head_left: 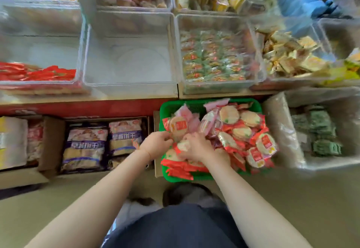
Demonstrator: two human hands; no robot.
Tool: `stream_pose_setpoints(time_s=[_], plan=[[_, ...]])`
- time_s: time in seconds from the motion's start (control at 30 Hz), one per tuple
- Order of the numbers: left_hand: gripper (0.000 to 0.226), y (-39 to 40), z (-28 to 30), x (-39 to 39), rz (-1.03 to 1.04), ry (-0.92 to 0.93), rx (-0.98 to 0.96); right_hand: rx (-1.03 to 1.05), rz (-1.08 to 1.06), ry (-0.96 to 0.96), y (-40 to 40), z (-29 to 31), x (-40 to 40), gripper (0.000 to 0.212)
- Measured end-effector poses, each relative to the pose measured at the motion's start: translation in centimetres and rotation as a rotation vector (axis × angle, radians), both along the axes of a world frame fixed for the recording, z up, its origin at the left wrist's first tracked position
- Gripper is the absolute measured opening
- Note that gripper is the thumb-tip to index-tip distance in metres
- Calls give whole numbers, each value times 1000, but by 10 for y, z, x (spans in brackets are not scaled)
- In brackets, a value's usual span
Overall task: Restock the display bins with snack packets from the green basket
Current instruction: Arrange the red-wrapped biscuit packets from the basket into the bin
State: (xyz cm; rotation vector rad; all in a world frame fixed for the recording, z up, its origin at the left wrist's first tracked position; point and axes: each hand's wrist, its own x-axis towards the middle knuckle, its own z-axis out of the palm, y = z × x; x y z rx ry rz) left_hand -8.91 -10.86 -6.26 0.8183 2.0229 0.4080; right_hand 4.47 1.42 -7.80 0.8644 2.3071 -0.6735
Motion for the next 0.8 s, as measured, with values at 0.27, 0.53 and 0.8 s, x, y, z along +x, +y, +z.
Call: stream_pose_setpoints(time_s=[0.27, 0.53, 0.8], plan=[[23, 10, 1, 28, 126, 9, -62, 89, 125, 185, 2, -18, 8, 34], [45, 25, 1, 35, 787, -339, 173, -258, -387, 480, 32, 31, 12, 15], [35, 55, 8, 47, 845, -700, 229, 63, -241, 423, 65, 44, 33, 25]])
